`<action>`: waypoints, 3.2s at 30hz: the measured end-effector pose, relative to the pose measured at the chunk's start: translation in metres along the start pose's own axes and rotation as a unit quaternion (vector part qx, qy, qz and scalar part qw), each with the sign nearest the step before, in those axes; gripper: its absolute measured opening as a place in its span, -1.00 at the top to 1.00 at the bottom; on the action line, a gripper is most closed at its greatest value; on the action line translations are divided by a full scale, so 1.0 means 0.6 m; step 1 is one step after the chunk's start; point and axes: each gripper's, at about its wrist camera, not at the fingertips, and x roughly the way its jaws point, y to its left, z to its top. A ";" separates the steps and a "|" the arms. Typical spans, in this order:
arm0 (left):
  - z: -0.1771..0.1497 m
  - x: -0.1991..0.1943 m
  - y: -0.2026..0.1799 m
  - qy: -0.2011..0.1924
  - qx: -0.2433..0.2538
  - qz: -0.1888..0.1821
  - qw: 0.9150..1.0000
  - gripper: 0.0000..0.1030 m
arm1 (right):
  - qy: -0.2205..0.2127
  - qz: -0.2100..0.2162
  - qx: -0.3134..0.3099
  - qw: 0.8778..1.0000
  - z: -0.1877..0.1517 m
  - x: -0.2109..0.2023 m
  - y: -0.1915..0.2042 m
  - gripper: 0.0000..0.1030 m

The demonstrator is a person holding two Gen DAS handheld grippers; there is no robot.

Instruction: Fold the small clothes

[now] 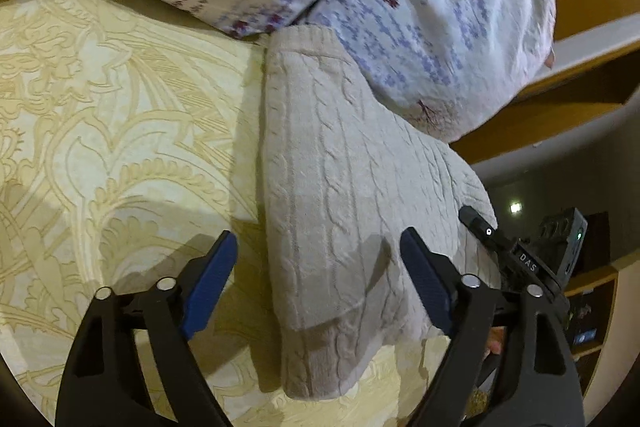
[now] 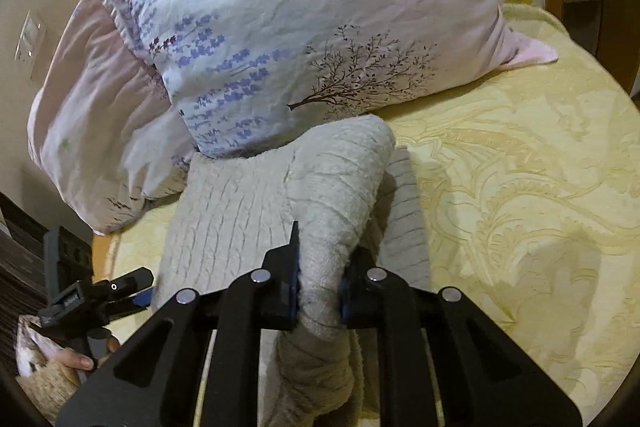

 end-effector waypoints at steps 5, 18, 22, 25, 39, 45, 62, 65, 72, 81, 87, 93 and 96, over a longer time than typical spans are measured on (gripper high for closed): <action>-0.009 0.019 -0.010 0.019 0.014 -0.006 1.000 -0.54 | -0.005 -0.007 -0.009 1.000 -0.003 -0.002 -0.002 0.73; -0.026 0.067 -0.034 0.062 0.037 -0.039 0.997 -0.54 | 0.029 -0.021 0.058 0.998 0.000 0.046 -0.071 0.52; -0.034 0.074 -0.041 0.069 0.055 -0.008 0.996 -0.63 | 0.003 -0.002 0.078 0.997 -0.009 0.002 -0.089 0.16; -0.040 0.077 -0.054 0.063 0.076 0.027 0.995 -0.86 | -0.007 0.020 0.087 0.996 -0.032 -0.033 -0.098 0.10; -0.039 0.102 -0.089 0.048 0.142 0.153 0.977 -0.88 | -0.004 0.046 0.068 0.997 -0.125 -0.059 -0.077 0.41; -0.040 0.102 -0.076 0.049 0.123 0.134 0.982 -0.81 | -0.023 0.047 0.048 0.997 -0.131 -0.070 -0.065 0.78; -0.056 0.106 -0.088 0.068 0.161 0.116 0.978 -0.73 | 0.033 -0.017 0.040 0.999 -0.160 -0.041 -0.095 0.81; -0.038 0.089 -0.070 0.066 0.108 0.060 0.990 -0.73 | 0.019 0.013 0.060 0.998 -0.147 -0.059 -0.108 0.53; 0.045 0.079 -0.052 0.019 0.050 0.044 0.998 -0.78 | -0.012 0.053 0.114 0.992 -0.049 -0.049 -0.142 0.01; 0.128 0.144 -0.073 0.031 0.052 0.079 0.995 -0.82 | 0.027 0.080 0.158 0.984 0.033 0.057 -0.163 0.01; 0.146 0.174 -0.089 0.034 0.081 0.110 0.990 -0.58 | 0.042 0.079 0.147 0.985 0.042 0.084 -0.157 0.27; 0.142 0.190 -0.113 0.026 0.129 0.148 0.980 -0.48 | 0.028 0.078 0.131 0.988 0.044 0.089 -0.153 0.79; 0.146 0.200 -0.116 0.028 0.132 0.153 0.979 -0.46 | 0.013 0.068 0.122 0.990 0.052 0.086 -0.150 0.82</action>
